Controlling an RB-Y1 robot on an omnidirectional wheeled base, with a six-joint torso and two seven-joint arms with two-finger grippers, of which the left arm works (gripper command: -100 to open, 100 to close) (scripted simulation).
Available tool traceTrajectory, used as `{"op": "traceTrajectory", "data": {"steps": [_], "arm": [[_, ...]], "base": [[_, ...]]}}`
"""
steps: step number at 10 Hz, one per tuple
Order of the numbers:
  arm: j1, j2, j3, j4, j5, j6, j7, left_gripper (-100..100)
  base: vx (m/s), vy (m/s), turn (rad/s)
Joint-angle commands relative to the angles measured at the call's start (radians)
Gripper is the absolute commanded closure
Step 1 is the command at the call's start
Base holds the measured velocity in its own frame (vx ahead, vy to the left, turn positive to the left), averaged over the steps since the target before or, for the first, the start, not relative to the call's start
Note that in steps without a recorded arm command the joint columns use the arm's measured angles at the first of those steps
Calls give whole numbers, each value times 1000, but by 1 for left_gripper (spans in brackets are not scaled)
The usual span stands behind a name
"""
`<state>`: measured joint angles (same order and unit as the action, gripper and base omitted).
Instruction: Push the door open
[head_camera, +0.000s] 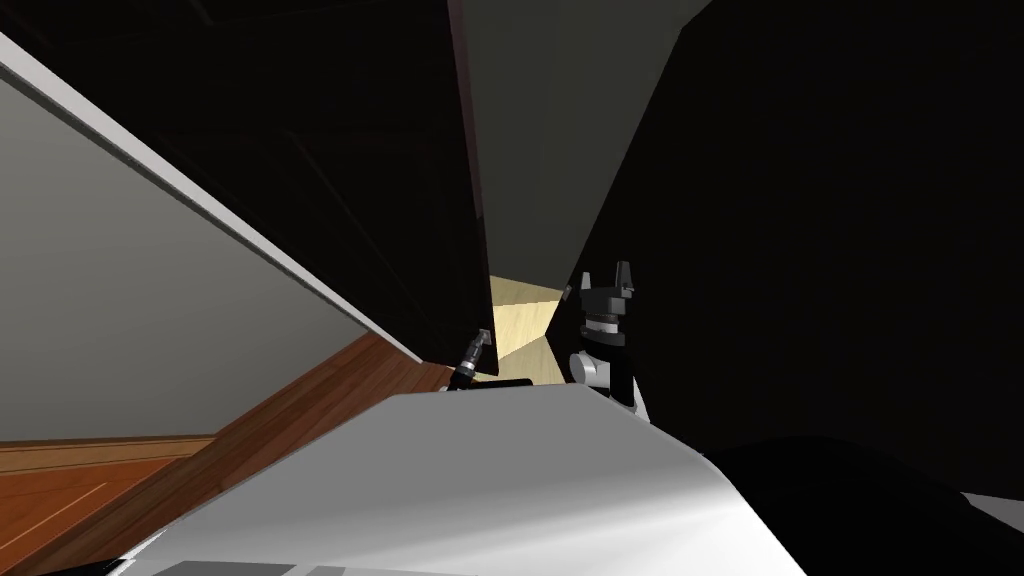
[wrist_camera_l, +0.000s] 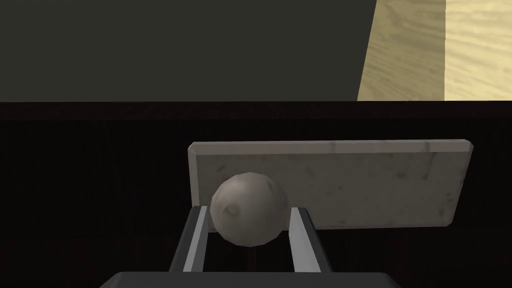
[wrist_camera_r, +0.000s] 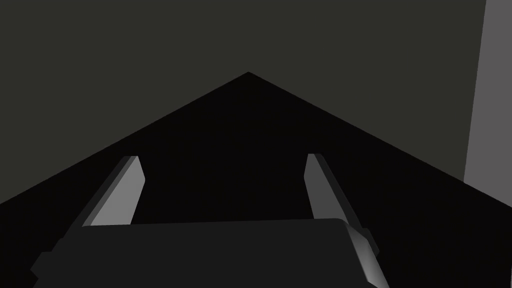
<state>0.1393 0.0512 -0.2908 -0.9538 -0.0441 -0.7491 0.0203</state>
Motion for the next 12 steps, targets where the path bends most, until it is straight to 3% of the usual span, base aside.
{"op": "traceTrajectory", "data": {"steps": [1,3,4,8,10,12], "arm": [[-8,11,30,-2,11,1,-6,100],[-19,7,61,8,22,3,-19,100],[-10,13,47,2,20,1,-12,-100],[1,7,43,-14,23,9,-10,-100],[9,-10,40,-28,25,16,-8,-100],[6,4,44,-23,26,12,-8,-100]], "base": [[176,-79,65],[170,-75,109],[-41,-69,91],[-196,-20,25],[-239,-14,45],[-17,-31,-15]]}}
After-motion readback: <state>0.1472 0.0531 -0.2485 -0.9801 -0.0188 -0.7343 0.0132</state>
